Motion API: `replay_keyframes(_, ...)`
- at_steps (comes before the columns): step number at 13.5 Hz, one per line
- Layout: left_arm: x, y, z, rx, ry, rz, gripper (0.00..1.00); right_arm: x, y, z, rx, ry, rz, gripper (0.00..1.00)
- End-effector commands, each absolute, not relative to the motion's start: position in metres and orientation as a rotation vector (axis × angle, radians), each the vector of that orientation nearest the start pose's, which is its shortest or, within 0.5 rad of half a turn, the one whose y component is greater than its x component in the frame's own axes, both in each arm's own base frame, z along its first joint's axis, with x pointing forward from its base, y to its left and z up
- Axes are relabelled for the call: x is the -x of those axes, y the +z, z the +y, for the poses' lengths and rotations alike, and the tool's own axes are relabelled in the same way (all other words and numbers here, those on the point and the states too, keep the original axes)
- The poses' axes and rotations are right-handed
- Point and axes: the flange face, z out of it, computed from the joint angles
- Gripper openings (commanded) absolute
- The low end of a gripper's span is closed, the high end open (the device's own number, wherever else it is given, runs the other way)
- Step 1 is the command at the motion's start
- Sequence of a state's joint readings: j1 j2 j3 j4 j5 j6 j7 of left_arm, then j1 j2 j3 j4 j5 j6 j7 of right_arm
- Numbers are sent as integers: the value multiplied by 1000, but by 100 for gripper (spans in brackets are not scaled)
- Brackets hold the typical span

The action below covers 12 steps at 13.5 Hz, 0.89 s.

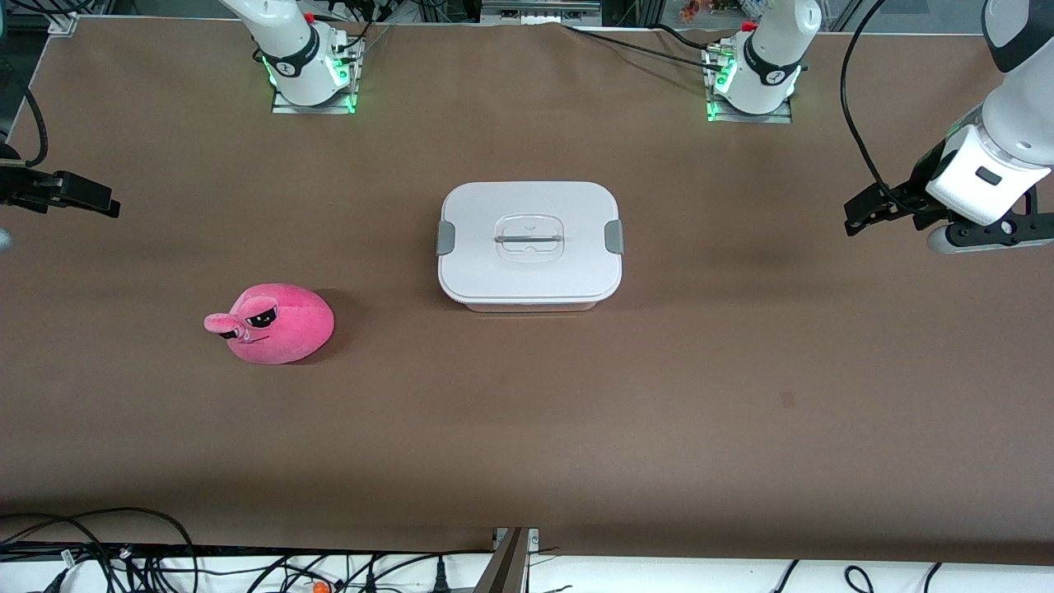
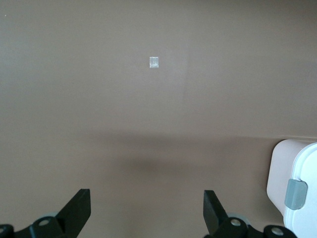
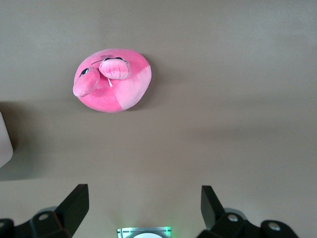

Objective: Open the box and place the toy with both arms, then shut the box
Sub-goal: 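Move the left gripper over the white box lid handle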

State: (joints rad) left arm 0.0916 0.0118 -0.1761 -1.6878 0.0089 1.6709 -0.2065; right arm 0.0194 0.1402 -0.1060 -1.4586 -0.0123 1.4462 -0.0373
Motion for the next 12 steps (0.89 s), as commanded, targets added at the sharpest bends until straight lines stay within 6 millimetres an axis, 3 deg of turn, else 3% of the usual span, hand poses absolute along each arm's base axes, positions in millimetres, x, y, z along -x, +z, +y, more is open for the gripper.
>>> replay_keyframes(1,-564,576,-46,3147,48,-183,100,-583,591,-48,3142,227,92,100)
replay_keyframes(12,-567,575,-46,3148,51,-183,100,-586,587,-49,3143,222,96,100)
